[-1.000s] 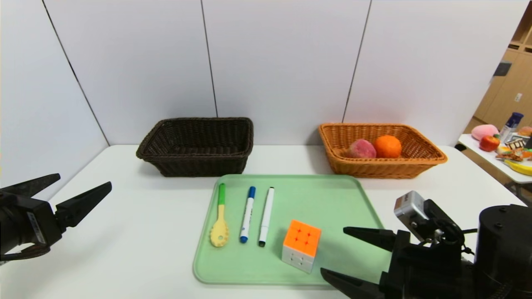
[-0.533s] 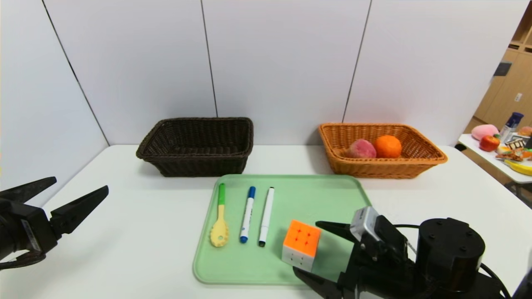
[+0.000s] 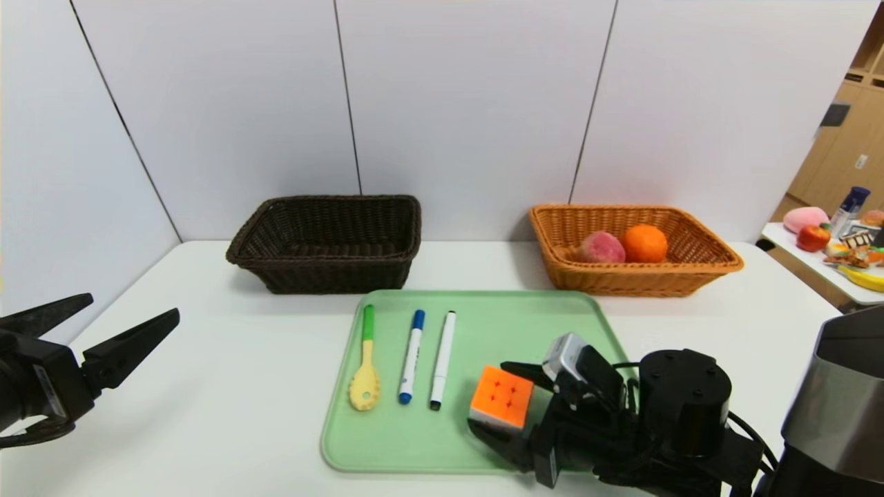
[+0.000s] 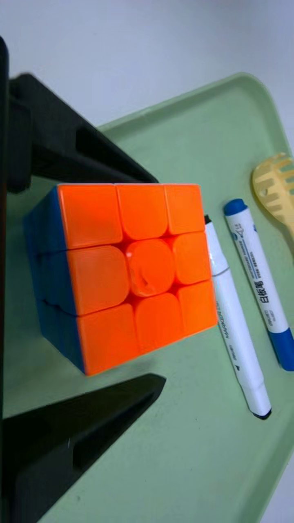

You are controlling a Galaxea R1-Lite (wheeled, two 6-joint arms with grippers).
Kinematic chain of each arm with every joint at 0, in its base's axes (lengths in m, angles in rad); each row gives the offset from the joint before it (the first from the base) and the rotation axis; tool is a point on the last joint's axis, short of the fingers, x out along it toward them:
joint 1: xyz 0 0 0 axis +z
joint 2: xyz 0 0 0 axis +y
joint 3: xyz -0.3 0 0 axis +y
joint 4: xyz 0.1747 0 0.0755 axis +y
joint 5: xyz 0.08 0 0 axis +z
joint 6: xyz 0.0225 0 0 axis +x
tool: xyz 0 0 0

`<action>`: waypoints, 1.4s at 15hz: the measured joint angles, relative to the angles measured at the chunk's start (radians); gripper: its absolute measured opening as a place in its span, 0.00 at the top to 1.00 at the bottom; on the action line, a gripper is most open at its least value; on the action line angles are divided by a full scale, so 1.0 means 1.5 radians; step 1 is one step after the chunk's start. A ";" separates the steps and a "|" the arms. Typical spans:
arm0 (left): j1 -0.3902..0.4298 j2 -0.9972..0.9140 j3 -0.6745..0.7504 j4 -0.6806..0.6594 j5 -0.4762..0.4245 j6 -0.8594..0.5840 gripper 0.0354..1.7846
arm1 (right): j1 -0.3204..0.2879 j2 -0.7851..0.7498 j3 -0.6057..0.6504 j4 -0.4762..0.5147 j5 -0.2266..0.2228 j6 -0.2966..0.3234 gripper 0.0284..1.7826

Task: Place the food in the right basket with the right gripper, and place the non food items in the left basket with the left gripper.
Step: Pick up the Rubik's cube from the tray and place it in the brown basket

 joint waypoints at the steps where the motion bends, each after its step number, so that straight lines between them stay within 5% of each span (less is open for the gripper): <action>1: 0.000 0.000 0.000 0.000 0.000 -0.001 0.06 | 0.000 0.003 -0.002 0.000 -0.001 -0.001 0.32; 3: 0.000 0.001 0.000 0.000 0.000 -0.001 0.06 | 0.000 0.006 -0.003 0.000 -0.002 0.000 0.44; 7: 0.000 0.002 0.000 0.000 0.000 -0.001 0.06 | 0.002 -0.009 -0.011 0.001 -0.001 0.004 0.45; 10: 0.000 0.001 0.000 0.000 0.000 -0.001 0.06 | -0.001 -0.072 -0.094 0.019 -0.002 0.011 0.45; 16: 0.000 0.000 0.001 0.000 0.000 0.000 0.06 | -0.015 -0.143 -0.527 0.374 -0.015 0.048 0.45; 19: 0.000 -0.002 0.000 -0.001 0.001 0.002 0.06 | -0.010 -0.046 -0.747 0.559 -0.034 0.055 0.45; 21: 0.000 -0.003 -0.001 -0.001 0.001 0.003 0.06 | -0.002 0.051 -0.899 0.624 -0.042 0.056 0.45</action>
